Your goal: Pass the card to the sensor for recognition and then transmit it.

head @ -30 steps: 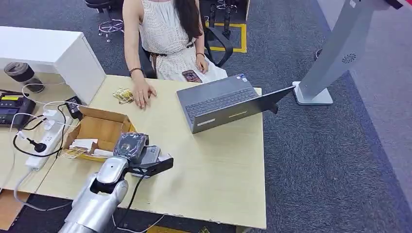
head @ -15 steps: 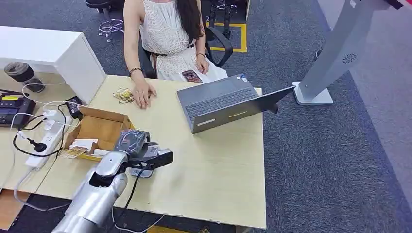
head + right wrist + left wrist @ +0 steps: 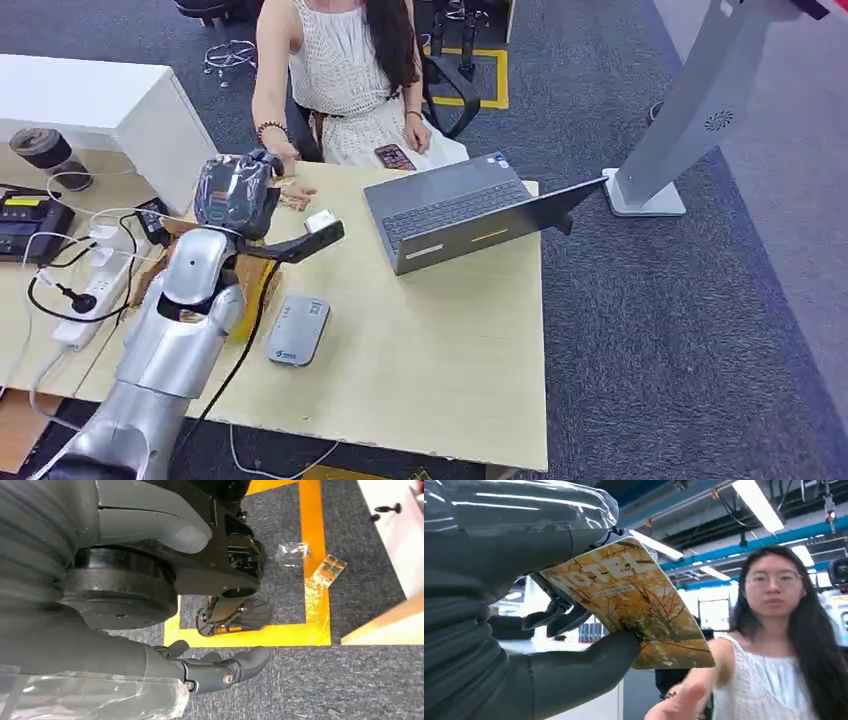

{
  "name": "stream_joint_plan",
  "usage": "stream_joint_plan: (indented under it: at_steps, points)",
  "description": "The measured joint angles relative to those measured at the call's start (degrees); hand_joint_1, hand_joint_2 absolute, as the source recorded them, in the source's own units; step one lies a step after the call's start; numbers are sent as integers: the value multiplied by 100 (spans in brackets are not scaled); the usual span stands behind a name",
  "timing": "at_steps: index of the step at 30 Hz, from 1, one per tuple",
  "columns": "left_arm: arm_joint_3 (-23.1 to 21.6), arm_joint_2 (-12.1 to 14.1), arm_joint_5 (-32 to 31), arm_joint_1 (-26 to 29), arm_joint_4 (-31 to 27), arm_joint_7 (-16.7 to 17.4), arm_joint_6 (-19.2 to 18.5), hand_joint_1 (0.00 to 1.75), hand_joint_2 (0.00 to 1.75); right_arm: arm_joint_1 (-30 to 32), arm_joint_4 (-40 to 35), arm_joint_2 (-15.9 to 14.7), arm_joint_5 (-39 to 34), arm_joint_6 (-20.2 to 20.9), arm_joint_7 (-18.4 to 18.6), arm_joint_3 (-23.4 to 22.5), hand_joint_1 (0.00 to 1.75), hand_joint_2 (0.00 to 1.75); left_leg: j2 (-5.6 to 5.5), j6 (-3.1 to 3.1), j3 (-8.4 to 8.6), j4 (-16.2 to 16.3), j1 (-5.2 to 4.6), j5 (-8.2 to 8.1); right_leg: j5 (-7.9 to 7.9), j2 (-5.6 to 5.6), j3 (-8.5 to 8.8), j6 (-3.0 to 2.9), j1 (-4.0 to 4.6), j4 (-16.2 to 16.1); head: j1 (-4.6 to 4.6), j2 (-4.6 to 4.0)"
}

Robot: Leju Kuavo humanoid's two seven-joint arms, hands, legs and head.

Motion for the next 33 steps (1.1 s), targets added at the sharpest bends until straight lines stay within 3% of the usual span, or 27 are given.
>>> stream_joint_plan:
  at_steps: [7, 8, 19, 23, 26, 33]
  points:
    - [59, 50, -105, -574, 497, 61, -59, 175, 175, -39, 0, 39, 4, 68, 55, 2, 0, 175, 1, 3, -1, 0, -1, 2, 1, 1, 0, -1, 0, 3, 2, 0]
    - [59, 55, -107, -606, 534, 72, -59, 0, 175, -42, 0, 46, 4, 72, 57, 2, 0, 175, 1, 3, -1, 0, -1, 2, 1, 1, 0, -1, 0, 2, 2, 0]
    - [214, 140, 59, -562, 750, 57, 305, 0, 175, -49, 0, 48, 72, 57, 66, 2, 0, 175, 1, 3, -2, 0, -1, 2, 1, 2, 0, -1, 0, 2, 2, 0]
    - [221, 136, 153, -345, 665, -99, 505, 0, 175, -47, 0, 50, 50, 46, 66, 2, 0, 175, 2, 3, -1, 0, -2, 2, 1, 3, 1, -1, 0, 2, 2, 0]
    - [221, 85, 326, 161, 192, -291, 561, 0, 175, -19, 0, 50, -81, -7, 26, -2, 0, 175, 4, 5, -1, -1, -4, 0, 0, 6, 0, 0, -2, 1, 2, 0]
    - [118, 70, 317, 1988, -1456, -481, 647, 0, 175, 80, -2, 48, -409, -7, -352, -208, 0, 175, 18, 10, -9, -3, -6, -12, -6, 20, -10, 7, -3, -5, 2, 0]
